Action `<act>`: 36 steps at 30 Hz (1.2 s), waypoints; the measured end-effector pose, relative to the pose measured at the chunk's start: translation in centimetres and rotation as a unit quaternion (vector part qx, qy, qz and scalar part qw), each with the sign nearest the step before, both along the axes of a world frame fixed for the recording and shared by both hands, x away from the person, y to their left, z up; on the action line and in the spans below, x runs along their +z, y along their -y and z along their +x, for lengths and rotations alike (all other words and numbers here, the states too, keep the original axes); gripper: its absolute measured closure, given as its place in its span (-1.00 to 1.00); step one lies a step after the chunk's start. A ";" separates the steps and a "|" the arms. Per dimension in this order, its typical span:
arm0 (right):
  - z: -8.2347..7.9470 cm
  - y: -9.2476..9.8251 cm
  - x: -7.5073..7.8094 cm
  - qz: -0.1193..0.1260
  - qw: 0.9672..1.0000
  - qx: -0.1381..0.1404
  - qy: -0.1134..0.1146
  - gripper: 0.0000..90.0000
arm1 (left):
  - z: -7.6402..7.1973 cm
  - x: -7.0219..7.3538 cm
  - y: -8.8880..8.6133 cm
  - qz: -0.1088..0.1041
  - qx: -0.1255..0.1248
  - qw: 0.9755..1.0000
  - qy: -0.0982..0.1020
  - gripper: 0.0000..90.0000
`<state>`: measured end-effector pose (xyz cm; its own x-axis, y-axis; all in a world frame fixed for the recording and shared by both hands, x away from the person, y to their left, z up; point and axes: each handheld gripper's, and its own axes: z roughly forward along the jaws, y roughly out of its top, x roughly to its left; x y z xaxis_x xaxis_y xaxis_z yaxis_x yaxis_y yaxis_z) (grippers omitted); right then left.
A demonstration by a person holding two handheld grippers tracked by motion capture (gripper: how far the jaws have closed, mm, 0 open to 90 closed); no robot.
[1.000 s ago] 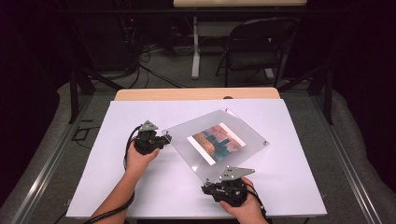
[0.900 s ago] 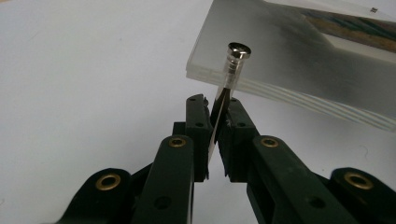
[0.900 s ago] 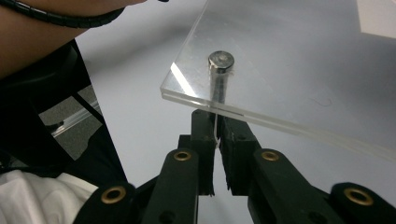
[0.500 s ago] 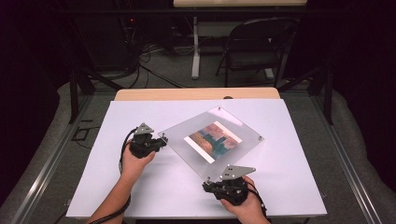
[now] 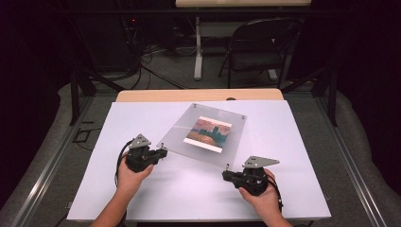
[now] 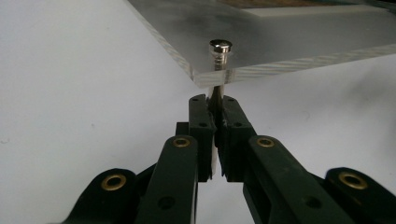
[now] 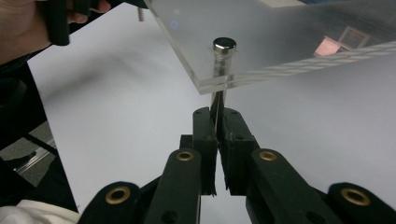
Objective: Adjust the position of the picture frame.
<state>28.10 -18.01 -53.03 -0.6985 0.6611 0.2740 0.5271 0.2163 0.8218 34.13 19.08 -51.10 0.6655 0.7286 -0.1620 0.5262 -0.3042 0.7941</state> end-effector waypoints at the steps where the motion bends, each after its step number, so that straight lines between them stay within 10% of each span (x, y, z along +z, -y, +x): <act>1: 0.1 0.2 0.0 -0.001 1.000 -0.003 -0.001 0.90 | -0.3 0.1 0.1 0.000 -0.005 1.000 0.002 0.90; 12: 1.7 2.0 -0.8 -0.016 0.998 -0.050 -0.017 0.90 | -2.4 0.2 1.3 -0.002 -0.033 0.999 0.007 0.90; 36: 4.8 1.5 -0.9 -0.033 0.998 -0.060 -0.002 0.90 | -0.2 -1.5 1.1 -0.010 -0.010 0.999 -0.029 0.89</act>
